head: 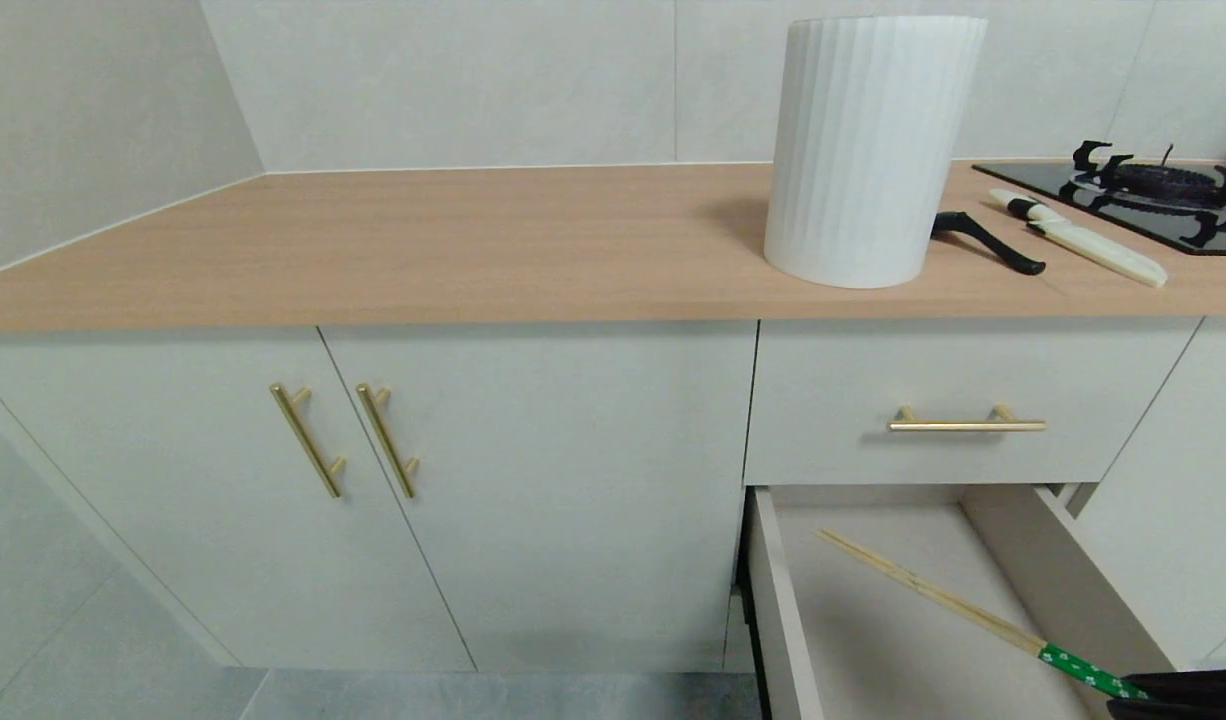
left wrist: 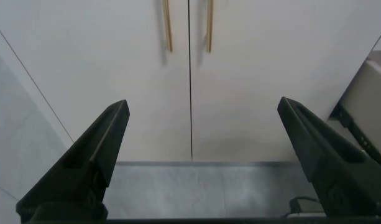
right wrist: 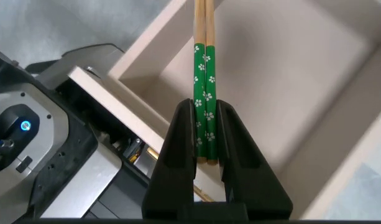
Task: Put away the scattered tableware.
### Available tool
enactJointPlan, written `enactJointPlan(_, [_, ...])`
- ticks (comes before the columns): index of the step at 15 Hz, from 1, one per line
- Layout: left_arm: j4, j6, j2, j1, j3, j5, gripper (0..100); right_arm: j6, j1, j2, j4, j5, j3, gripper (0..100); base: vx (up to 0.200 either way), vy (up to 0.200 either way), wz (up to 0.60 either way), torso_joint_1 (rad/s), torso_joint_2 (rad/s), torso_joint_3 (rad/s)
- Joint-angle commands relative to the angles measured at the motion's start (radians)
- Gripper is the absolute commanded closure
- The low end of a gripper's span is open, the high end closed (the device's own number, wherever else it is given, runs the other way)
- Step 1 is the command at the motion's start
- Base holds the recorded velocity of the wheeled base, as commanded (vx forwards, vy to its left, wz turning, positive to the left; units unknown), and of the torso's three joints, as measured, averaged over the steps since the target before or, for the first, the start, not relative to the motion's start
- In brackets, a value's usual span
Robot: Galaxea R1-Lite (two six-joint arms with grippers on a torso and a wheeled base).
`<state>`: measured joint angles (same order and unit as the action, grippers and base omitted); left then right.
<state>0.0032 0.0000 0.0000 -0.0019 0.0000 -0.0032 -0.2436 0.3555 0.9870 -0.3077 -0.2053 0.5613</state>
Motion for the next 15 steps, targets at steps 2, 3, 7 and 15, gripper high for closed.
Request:
enactJointPlan(2, [0.0,0.0,0.0,0.0,0.0,0.0,0,-0.002,0.0,0.015,0.001,0.0,0.0,100,0.0,0.0,0.0,-0.061,0.21,0.146])
enactJointPlan(3, [0.0,0.0,0.0,0.0,0.0,0.0,0,-0.002,0.0,0.015,0.001,0.0,0.0,100,0.0,0.0,0.0,-0.032,0.09,0.041])
enactJointPlan(7, [0.0,0.0,0.0,0.0,0.0,0.0,0,0.003,0.0,0.051,0.005,0.001,-0.001,100,0.0,0.0,0.0,-0.003,0.02,0.01])
enactJointPlan(15, [-0.002,0.0,0.0,0.0,0.0,0.0,0,0.175,-0.035,0.326,0.209,0.014,-0.02,100,0.0,0.0,0.0,0.0,0.0,0.0])
